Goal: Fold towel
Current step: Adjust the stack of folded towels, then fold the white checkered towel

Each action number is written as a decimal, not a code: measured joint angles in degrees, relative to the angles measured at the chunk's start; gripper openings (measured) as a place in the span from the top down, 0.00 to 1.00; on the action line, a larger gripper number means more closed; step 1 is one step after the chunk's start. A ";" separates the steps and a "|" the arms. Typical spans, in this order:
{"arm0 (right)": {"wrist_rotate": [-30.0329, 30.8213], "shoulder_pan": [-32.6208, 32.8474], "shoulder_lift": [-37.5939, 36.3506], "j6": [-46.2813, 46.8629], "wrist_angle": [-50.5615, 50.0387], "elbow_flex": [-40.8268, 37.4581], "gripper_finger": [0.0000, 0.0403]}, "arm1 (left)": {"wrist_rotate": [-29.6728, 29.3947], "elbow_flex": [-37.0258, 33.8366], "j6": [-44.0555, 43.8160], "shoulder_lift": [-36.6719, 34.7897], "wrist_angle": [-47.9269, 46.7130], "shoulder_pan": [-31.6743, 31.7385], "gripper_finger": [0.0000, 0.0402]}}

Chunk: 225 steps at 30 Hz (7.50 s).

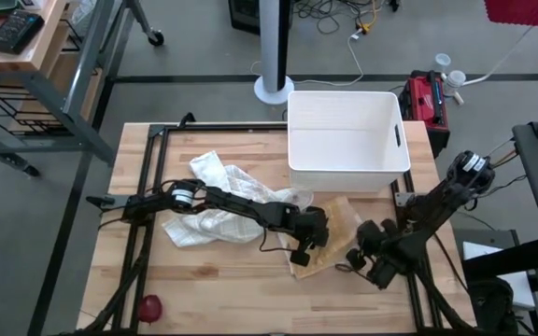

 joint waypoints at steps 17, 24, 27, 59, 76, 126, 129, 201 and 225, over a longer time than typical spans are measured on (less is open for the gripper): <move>-3.06 0.75 -11.01 -18.22 6.76 8.88 1.00 | 0.01 -0.02 0.26 -4.42 1.65 -0.09 1.00; 3.42 0.75 -9.88 -18.92 4.26 12.11 1.00 | 4.68 0.01 0.46 -3.62 2.58 -0.41 1.00; 4.32 -0.70 -6.84 -17.02 4.38 10.41 1.00 | 5.96 -0.21 0.48 -3.46 2.53 -0.46 1.00; -4.20 2.46 -9.81 -13.96 5.74 8.15 1.00 | 4.01 -10.76 -2.85 -23.39 -37.13 -0.57 1.00; -0.33 3.27 -9.84 -15.05 2.95 8.09 1.00 | 5.42 -37.09 -16.38 -23.93 11.42 -1.22 1.00; -7.73 -11.58 4.98 -10.57 7.19 -0.26 1.00 | -24.06 -26.46 -28.54 -52.40 -36.71 0.20 1.00; -13.44 -11.74 2.87 -8.92 1.84 -0.81 1.00 | -25.34 -30.19 -31.49 -56.55 -35.85 -0.11 1.00; -5.02 -37.60 8.44 -75.68 26.49 28.68 1.00 | -27.37 -56.65 -61.68 -63.72 -31.30 -3.10 0.71; -4.66 -37.93 8.31 -73.49 25.84 28.76 1.00 | -25.89 -63.63 -59.25 -62.31 -13.55 -6.54 0.96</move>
